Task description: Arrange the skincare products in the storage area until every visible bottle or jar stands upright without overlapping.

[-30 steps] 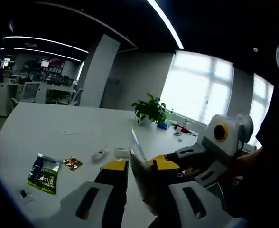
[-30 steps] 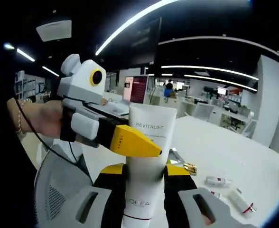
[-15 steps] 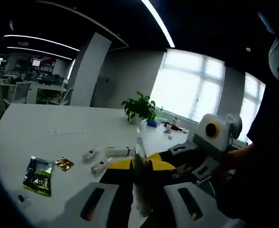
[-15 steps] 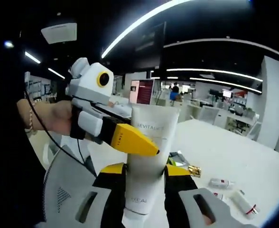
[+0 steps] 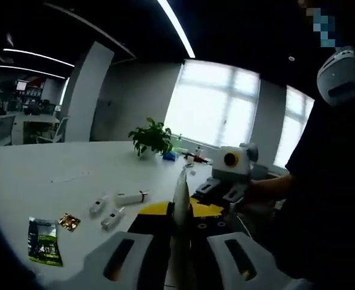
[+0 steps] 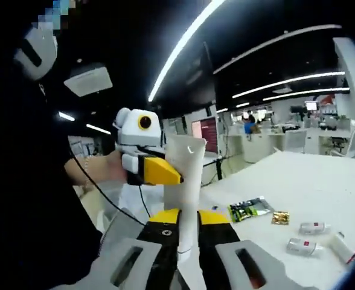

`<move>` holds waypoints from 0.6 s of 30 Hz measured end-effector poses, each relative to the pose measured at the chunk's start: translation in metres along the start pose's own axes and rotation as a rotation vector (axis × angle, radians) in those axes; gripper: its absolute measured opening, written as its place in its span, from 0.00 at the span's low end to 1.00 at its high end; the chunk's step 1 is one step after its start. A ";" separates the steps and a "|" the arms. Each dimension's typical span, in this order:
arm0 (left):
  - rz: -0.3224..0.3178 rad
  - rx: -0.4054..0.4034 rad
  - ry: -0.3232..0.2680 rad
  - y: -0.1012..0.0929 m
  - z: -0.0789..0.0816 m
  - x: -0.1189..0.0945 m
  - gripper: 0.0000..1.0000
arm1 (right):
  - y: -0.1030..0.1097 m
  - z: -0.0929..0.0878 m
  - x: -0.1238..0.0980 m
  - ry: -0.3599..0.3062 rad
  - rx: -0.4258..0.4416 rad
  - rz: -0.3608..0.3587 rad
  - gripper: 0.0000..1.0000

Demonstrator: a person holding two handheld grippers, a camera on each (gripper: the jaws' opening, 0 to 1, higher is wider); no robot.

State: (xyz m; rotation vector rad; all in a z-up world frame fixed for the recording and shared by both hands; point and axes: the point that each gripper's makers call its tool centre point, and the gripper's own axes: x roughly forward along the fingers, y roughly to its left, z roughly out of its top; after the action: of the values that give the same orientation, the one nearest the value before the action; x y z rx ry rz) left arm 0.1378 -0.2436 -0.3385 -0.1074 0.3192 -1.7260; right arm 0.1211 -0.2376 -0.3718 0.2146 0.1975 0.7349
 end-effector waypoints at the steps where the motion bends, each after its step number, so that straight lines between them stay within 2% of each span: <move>1: -0.017 0.000 -0.002 -0.003 0.002 0.001 0.05 | 0.002 0.000 0.000 0.019 0.020 0.027 0.27; 2: -0.029 0.001 -0.005 -0.005 0.004 0.002 0.05 | 0.000 -0.001 0.001 0.036 0.001 0.022 0.32; 3: -0.052 0.007 -0.011 -0.009 0.007 0.003 0.05 | 0.002 -0.005 0.002 0.078 -0.039 0.033 0.31; 4: -0.063 0.010 -0.014 -0.012 0.008 0.004 0.05 | 0.003 -0.006 0.003 0.093 -0.058 0.039 0.29; 7: -0.132 0.019 -0.028 -0.025 0.012 0.008 0.05 | 0.015 -0.002 0.010 0.084 -0.048 0.117 0.25; 9: -0.157 0.028 -0.033 -0.030 0.012 0.010 0.05 | 0.019 0.000 0.015 0.089 -0.071 0.135 0.23; 10: -0.162 0.029 -0.030 -0.031 0.011 0.011 0.05 | 0.020 -0.001 0.017 0.096 -0.091 0.140 0.21; 11: -0.163 0.031 -0.026 -0.032 0.010 0.011 0.05 | 0.009 -0.002 0.019 0.107 -0.125 0.082 0.14; 12: -0.173 0.032 -0.016 -0.033 0.008 0.011 0.05 | 0.017 -0.005 0.019 0.111 -0.133 0.134 0.13; 15: -0.168 0.037 0.000 -0.030 0.004 0.009 0.05 | 0.009 -0.011 0.016 0.108 -0.181 0.121 0.10; 18: -0.171 0.010 0.002 -0.031 0.001 0.008 0.07 | 0.010 -0.014 0.015 0.095 -0.179 0.137 0.07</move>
State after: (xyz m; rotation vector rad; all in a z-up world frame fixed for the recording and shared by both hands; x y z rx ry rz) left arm 0.1071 -0.2470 -0.3304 -0.1285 0.3104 -1.8969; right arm 0.1220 -0.2184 -0.3844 0.0230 0.2075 0.8952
